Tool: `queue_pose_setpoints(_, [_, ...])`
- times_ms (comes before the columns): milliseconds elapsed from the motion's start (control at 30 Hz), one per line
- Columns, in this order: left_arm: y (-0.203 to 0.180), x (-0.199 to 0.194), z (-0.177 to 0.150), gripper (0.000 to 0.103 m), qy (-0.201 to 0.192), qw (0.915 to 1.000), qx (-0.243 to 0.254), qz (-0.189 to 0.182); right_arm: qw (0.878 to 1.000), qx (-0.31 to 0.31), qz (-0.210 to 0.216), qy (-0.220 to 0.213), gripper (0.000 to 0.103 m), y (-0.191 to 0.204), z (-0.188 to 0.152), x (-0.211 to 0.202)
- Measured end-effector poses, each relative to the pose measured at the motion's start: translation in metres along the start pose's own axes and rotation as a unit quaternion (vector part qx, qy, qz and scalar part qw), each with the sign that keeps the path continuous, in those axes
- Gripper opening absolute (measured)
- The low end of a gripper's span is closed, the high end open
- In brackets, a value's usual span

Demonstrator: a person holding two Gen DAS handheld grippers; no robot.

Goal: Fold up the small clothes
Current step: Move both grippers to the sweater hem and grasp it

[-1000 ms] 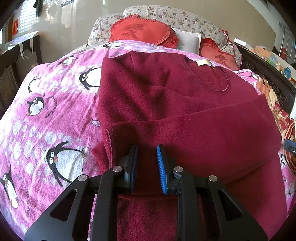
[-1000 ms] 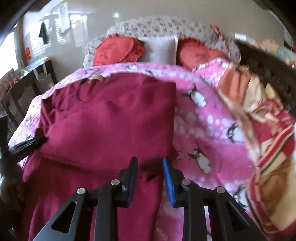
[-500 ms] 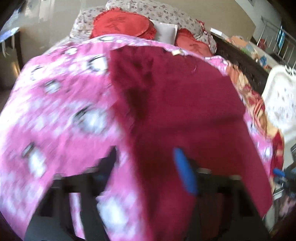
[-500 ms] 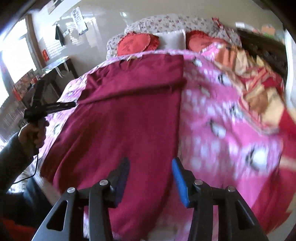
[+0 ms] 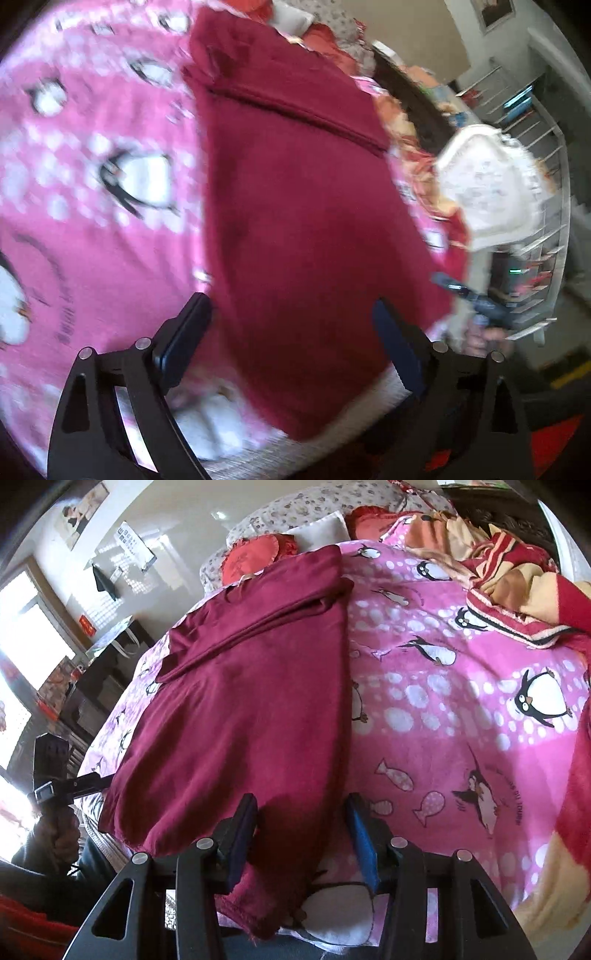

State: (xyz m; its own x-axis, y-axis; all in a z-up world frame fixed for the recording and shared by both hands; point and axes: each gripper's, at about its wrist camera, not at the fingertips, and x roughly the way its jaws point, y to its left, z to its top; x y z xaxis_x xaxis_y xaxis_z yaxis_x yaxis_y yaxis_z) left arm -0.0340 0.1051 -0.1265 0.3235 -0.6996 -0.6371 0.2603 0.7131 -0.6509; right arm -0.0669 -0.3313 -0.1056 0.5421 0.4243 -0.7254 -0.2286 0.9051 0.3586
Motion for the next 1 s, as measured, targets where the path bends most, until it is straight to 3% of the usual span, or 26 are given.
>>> queue_pose_setpoints(67, [-0.005, 0.006, -0.003, 0.090, 0.017, 0.9994, 0.006, -0.029, 1.000, -0.004, 0.009, 0.000, 0.048, 0.001, -0.002, -0.001])
queue_pose_setpoints(200, [-0.024, 0.011, -0.013, 0.090, 0.029, 0.9986, 0.039, -0.020, 1.000, 0.008, 0.023, -0.002, 0.048, -0.001, -0.008, -0.006])
queue_pose_setpoints(267, [-0.037, 0.017, -0.014, 0.089, 0.026, 0.9976, 0.063, 0.012, 0.999, 0.014, 0.030, -0.002, 0.048, -0.002, -0.010, -0.008])
queue_pose_setpoints(367, [-0.053, 0.025, -0.016, 0.085, 0.010, 0.9911, 0.099, 0.089, 0.999, 0.016, 0.040, 0.002, 0.048, -0.001, -0.016, -0.012])
queue_pose_setpoints(500, [-0.054, 0.034, -0.010, 0.080, -0.011, 0.9850, 0.106, 0.135, 0.999, 0.016, 0.051, 0.003, 0.048, 0.003, -0.023, -0.017])
queue_pose_setpoints(600, [-0.044, 0.030, -0.006, 0.065, -0.022, 0.9863, 0.089, 0.137, 0.998, 0.013, 0.066, 0.003, 0.048, 0.006, -0.026, -0.019])
queue_pose_setpoints(667, [-0.036, 0.027, -0.006, 0.033, -0.029, 0.9864, 0.070, 0.146, 0.997, 0.012, 0.078, 0.004, 0.048, 0.006, -0.027, -0.019])
queue_pose_setpoints(733, [-0.028, 0.025, -0.006, 0.017, -0.031, 0.9867, 0.050, 0.152, 0.997, 0.003, 0.075, -0.005, 0.044, 0.007, -0.027, -0.022])
queue_pose_setpoints(867, [-0.025, 0.022, -0.010, 0.016, -0.034, 0.9885, 0.038, 0.142, 0.999, 0.003, 0.044, 0.002, 0.042, 0.001, -0.031, -0.021])
queue_pose_setpoints(1000, [-0.025, 0.021, -0.014, 0.016, -0.020, 0.9926, 0.043, 0.111, 0.996, -0.001, 0.093, 0.004, 0.041, 0.006, -0.035, -0.028])
